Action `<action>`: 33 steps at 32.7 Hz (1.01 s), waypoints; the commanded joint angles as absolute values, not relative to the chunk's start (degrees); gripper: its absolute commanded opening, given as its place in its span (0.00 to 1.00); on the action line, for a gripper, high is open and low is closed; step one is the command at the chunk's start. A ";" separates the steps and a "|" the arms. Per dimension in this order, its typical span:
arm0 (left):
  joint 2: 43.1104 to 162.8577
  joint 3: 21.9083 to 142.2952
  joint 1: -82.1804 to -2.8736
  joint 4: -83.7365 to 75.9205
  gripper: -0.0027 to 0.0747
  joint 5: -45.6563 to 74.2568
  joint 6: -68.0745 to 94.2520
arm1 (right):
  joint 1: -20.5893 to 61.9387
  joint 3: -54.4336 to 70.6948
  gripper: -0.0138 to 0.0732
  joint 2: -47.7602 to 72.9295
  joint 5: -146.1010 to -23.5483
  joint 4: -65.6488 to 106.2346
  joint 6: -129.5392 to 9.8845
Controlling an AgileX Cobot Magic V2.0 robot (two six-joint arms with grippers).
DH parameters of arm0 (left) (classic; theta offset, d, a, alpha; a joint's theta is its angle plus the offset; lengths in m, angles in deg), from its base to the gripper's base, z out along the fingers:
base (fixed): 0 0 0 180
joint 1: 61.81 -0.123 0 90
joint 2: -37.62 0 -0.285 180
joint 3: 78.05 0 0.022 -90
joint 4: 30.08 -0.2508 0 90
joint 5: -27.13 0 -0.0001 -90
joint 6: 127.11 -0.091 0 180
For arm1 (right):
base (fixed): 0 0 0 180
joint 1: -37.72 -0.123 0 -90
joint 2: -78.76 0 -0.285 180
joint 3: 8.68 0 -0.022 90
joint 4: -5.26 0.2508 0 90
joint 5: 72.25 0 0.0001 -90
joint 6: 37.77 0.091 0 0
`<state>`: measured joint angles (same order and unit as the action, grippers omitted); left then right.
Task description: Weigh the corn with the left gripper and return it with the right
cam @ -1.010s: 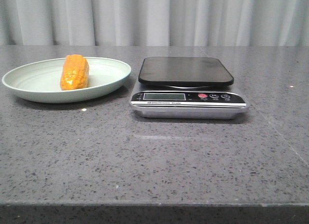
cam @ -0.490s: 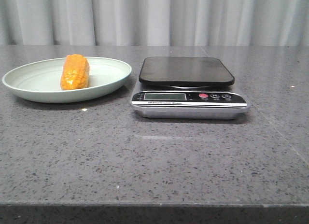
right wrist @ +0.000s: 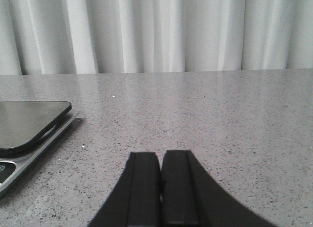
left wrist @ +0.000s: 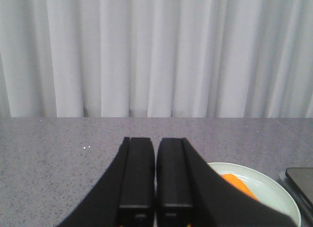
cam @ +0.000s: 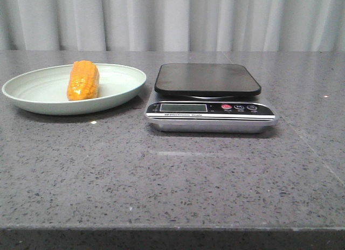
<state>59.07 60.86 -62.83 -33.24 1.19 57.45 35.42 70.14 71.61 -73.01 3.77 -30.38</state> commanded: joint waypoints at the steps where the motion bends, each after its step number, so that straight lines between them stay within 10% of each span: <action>1: 60.91 62.49 -61.56 -32.67 0.25 4.69 57.68 | 35.61 69.68 0.33 72.57 -68.68 3.15 -30.83; 11: 72.06 66.44 -56.41 -32.45 0.74 -5.14 57.68 | 35.61 69.68 0.33 72.57 -68.68 3.15 -30.83; 33: 122.24 97.49 -46.69 -31.94 0.76 -19.70 59.69 | 35.61 69.68 0.33 72.57 -68.68 3.15 -30.83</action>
